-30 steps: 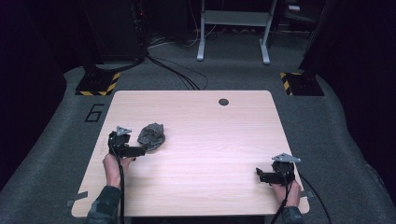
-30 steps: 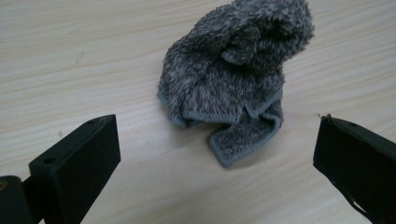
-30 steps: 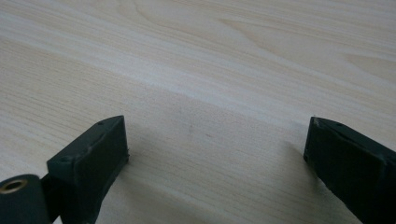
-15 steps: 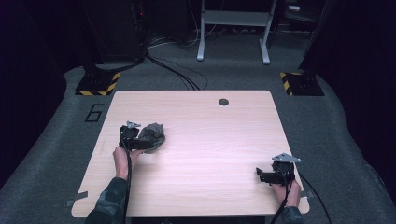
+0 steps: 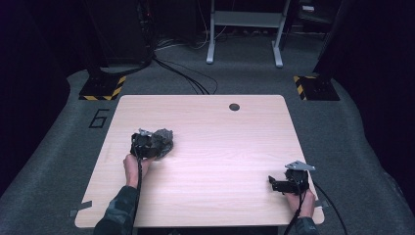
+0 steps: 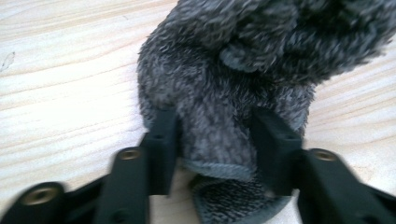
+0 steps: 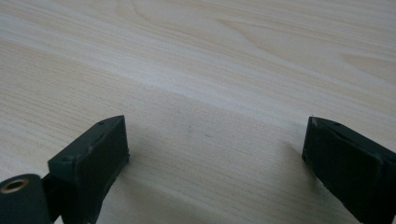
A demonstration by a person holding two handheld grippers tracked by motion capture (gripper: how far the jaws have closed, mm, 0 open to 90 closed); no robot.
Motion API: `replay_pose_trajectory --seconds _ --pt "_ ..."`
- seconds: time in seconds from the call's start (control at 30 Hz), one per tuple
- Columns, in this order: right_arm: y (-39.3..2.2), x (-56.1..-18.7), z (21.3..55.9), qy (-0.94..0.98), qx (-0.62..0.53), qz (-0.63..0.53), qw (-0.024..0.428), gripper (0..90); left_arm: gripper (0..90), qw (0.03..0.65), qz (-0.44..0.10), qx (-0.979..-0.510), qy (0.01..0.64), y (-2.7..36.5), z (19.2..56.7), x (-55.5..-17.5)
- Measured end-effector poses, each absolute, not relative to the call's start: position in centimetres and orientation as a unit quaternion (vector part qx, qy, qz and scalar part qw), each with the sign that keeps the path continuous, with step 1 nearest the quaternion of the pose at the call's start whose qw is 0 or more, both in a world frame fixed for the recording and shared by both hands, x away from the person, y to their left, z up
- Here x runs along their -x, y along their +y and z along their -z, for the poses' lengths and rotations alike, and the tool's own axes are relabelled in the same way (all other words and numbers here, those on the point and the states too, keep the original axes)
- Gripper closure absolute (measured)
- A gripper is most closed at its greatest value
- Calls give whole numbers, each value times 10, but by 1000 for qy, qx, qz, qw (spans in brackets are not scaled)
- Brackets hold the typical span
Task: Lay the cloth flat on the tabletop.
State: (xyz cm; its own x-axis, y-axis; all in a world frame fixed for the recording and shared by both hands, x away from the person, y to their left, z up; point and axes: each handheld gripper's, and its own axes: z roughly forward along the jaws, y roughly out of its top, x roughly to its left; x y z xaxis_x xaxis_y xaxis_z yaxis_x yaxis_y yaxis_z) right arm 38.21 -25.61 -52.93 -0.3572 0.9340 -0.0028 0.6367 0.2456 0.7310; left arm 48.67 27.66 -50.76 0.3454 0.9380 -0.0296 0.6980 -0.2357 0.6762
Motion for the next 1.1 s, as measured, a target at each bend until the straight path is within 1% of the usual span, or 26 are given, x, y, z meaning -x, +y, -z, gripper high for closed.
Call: replay_pose_trajectory --seconds 0.03,0.13,0.27,0.37,0.4,0.43,0.73,0.93,1.1 --pt "-256 -382 529 756 -520 -328 227 64 644 310 -198 -760 536 276 508 -486" --pt "-256 -382 529 756 -519 -328 228 67 760 315 -202 -759 533 275 509 -485" --pt "-256 -382 529 756 -519 -328 228 67 791 326 -207 -754 531 275 507 -481" --pt "-256 -382 529 756 -519 -328 228 67 795 341 -211 -746 531 274 503 -478" --pt "-256 -382 529 756 -519 -328 228 67 796 340 -209 -752 524 275 500 -477" --pt "-256 -382 529 756 -519 -328 228 67 797 350 -212 -745 527 273 499 -475" --pt "-256 -382 529 756 -519 -328 228 67 796 368 -207 -755 502 266 474 -460" --pt "-256 -382 529 755 -520 -328 228 68 794 393 -196 -760 480 251 454 -444" --pt "-256 -382 529 755 -520 -328 228 68 792 400 -189 -768 463 239 447 -436"
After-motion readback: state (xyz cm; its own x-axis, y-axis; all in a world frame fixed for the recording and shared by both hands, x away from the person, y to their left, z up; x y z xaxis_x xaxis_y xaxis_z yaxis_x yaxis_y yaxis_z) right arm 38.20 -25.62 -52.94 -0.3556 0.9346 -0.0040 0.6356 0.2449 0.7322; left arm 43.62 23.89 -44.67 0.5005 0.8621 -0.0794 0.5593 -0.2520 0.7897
